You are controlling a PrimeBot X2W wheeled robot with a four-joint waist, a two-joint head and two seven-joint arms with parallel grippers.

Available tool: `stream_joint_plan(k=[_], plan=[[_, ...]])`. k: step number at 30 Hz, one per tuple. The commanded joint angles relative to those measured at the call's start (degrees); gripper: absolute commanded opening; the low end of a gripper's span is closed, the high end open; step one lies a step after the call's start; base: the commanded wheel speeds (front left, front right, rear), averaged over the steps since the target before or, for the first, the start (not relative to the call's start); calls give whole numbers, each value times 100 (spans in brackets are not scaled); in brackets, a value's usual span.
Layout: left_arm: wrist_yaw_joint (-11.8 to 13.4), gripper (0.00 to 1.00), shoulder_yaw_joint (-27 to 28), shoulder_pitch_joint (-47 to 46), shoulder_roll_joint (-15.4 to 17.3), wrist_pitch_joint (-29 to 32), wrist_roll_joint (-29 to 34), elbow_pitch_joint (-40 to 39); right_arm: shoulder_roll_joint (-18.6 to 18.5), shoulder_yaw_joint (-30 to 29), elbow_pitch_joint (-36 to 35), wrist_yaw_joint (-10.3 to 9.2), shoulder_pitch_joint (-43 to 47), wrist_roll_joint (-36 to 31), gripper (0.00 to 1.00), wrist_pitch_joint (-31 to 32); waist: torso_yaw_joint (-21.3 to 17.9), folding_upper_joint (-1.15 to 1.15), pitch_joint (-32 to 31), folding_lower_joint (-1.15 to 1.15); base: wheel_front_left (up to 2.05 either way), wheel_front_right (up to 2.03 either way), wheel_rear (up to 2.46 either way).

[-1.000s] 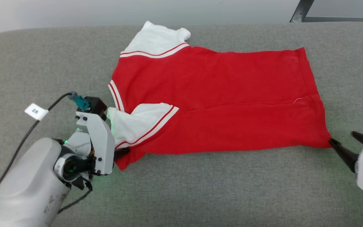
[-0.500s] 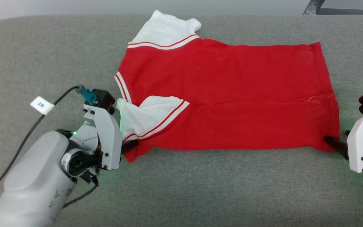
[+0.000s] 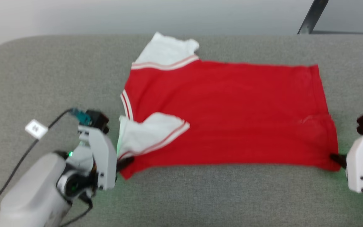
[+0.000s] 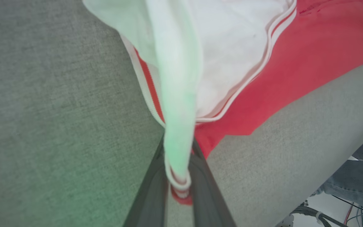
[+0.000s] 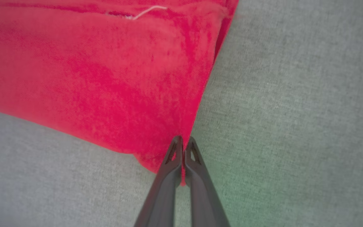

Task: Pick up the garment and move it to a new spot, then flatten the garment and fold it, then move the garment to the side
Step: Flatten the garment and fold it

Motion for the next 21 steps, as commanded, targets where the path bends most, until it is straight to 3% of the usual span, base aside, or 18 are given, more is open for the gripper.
stream_joint_plan(k=[1, 5, 11, 12, 13, 14, 15, 16, 21], plan=[[13, 0, -35, 274, 152, -87, 30, -140, -123, 31, -101, -6, 248, 121, 0, -36, 19, 0, -230, 0, 0, 0, 0], [79, 0, -63, 724, 436, -241, 109, -572, -345, -21, -435, -6, 685, 273, 0, 8, 67, 0, -318, 0, 0, 0, 0], [376, 0, -95, 1435, 734, -429, 164, -1475, -534, -327, -907, -6, 1358, 377, 0, -23, 145, 0, -333, 0, 0, 0, 0], [424, 2, -101, 1523, 761, -468, 177, -1599, -528, -404, -988, -6, 1433, 357, 0, -61, 153, 0, -337, 0, 0, 0, 0], [466, 16, -110, 1592, 793, -501, 222, -1706, -512, -499, -1052, -6, 1510, 317, 3, -113, 163, 0, -347, 0, 0, 0, 0], [518, 34, -92, 1641, 818, -570, 249, -1800, -488, -582, -1118, -6, 1598, 271, 31, -166, 175, 0, -355, 0, 0, 0, 0], [573, 74, -53, 1682, 827, -670, 276, -1886, -448, -685, -1175, -6, 1674, 216, 60, -244, 184, 0, -367, 0, 0, 0, 0], [624, 97, -10, 1725, 829, -780, 303, -1969, -393, -804, -1229, -6, 1728, 153, 100, -330, 188, 0, -381, 0, 0, 0, 0], [944, 100, 304, 2015, 855, -1473, 426, -2388, -63, -1413, -1651, -6, 1958, -214, 100, -820, 173, 0, -426, 0, 0, 0, 0]])
